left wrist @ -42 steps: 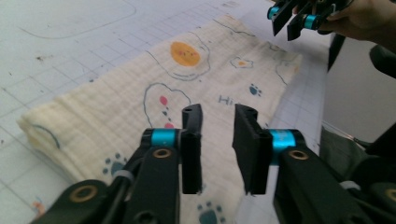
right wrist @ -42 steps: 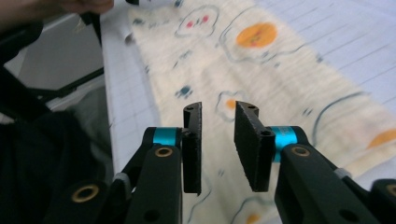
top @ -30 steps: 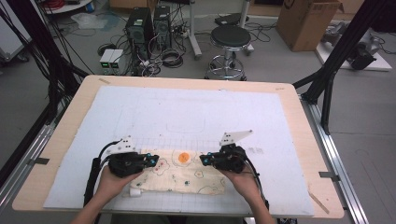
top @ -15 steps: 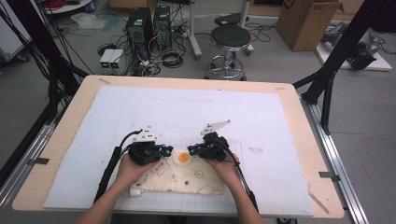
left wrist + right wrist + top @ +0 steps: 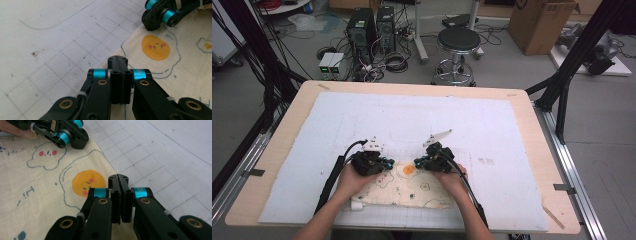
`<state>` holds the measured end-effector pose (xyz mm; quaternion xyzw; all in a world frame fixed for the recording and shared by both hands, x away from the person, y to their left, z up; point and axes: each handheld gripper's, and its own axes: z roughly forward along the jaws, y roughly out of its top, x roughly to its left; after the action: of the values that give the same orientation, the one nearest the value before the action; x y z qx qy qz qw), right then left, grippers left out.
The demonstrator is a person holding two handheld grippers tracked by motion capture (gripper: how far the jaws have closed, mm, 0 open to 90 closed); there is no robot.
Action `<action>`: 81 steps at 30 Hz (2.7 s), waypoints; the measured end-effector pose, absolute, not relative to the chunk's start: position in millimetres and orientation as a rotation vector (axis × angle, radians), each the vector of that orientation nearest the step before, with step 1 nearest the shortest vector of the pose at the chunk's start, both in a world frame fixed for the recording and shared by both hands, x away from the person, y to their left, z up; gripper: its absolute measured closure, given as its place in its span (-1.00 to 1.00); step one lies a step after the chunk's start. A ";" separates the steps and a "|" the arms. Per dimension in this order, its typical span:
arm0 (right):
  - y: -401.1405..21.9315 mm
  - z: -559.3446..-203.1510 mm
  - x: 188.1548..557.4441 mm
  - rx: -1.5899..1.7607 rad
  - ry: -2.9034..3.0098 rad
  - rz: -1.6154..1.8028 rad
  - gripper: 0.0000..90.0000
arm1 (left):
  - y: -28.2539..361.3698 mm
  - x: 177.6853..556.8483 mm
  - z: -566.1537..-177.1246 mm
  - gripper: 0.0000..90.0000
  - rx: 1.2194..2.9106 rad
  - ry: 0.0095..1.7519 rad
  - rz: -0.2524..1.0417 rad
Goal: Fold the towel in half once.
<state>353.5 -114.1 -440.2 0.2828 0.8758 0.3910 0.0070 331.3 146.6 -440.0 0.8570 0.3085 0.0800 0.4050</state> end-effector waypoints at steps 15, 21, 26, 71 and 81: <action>-133.7 -441.9 349.7 0.900 2.724 1.260 0.96 | 173.9 325.4 -440.3 0.96 2.137 0.828 0.249; -143.2 -442.9 347.0 0.916 2.711 1.273 0.97 | 185.6 323.0 -443.1 0.96 2.098 0.857 0.258; -151.2 -443.4 344.8 0.932 2.706 1.280 0.96 | 192.5 321.8 -443.6 0.96 2.088 0.872 0.266; -185.4 -441.0 321.9 0.896 2.687 1.224 0.91 | 212.9 313.3 -442.7 0.87 2.090 0.893 0.307; -203.5 -441.1 318.3 0.948 2.651 1.222 0.90 | 216.2 312.6 -444.9 0.87 2.067 0.891 0.287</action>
<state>318.3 -203.5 -441.1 0.3088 0.8631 0.3980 0.0362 312.6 216.2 -444.9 0.8256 0.3561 0.1148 0.4224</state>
